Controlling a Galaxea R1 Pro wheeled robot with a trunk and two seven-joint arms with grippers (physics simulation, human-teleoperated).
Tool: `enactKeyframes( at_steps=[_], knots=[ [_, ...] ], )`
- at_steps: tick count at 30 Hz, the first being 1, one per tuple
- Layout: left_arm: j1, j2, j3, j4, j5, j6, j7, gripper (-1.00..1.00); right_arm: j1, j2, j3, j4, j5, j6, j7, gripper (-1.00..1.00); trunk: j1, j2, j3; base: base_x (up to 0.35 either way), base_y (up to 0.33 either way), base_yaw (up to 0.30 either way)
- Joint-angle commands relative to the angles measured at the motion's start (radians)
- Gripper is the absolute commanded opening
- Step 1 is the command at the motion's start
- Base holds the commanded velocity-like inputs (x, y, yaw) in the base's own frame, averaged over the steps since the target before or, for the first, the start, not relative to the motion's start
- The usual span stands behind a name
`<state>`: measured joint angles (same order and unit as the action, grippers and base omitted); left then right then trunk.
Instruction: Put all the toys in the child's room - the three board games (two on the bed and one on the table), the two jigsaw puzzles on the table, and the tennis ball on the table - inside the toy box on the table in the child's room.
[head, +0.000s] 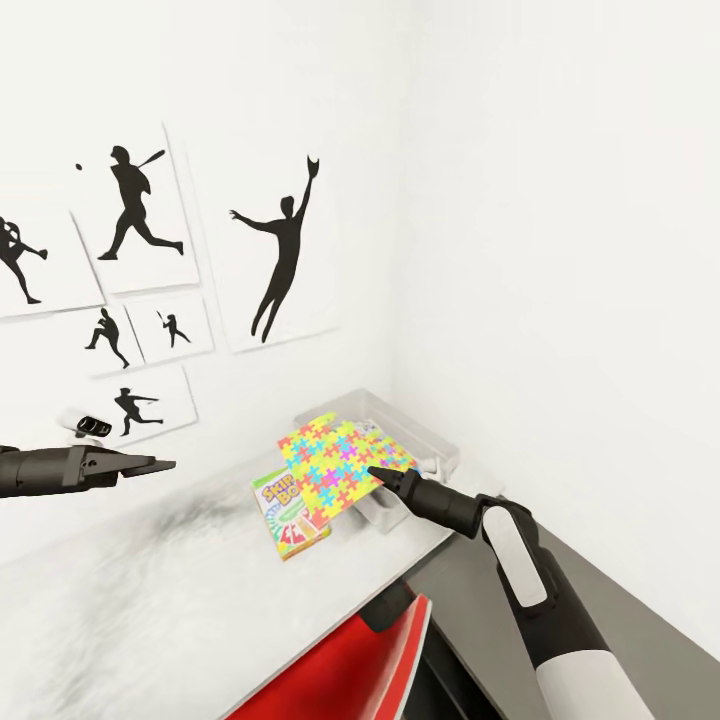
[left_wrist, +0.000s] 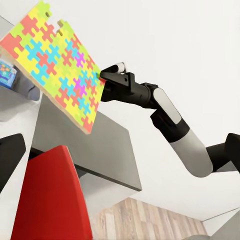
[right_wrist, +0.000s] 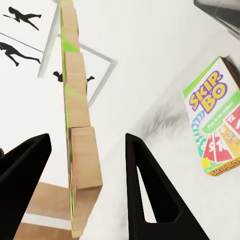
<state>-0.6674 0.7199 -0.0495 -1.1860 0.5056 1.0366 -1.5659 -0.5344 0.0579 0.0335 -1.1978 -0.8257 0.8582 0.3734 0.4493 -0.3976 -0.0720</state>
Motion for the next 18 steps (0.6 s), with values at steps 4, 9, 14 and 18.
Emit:
enactKeyframes(
  at_steps=[4,9,14,18],
  knots=[
    [-0.001,0.001,-0.003,0.001,0.001,0.011,-0.005,1.0,-0.001,0.0,-0.005,0.0,0.004,0.004,0.006,-1.0,0.001,-0.002,-0.002,0.005,0.004,0.0],
    [-0.001,0.001,-0.003,0.0,0.001,0.011,-0.005,1.0,-0.001,0.0,-0.007,0.001,0.004,0.004,0.008,-1.0,0.001,-0.002,-0.002,0.021,0.041,0.0],
    [-0.001,0.001,-0.003,0.0,0.001,0.011,-0.005,1.0,-0.001,0.0,-0.007,0.001,0.004,0.004,0.01,-1.0,0.001,-0.002,-0.002,0.011,0.014,0.0],
    [-0.001,0.001,-0.003,0.0,0.001,0.011,-0.005,1.0,-0.001,0.0,-0.007,0.001,0.004,0.004,0.01,-1.0,0.001,-0.002,-0.002,0.001,0.002,0.0]
  ],
)
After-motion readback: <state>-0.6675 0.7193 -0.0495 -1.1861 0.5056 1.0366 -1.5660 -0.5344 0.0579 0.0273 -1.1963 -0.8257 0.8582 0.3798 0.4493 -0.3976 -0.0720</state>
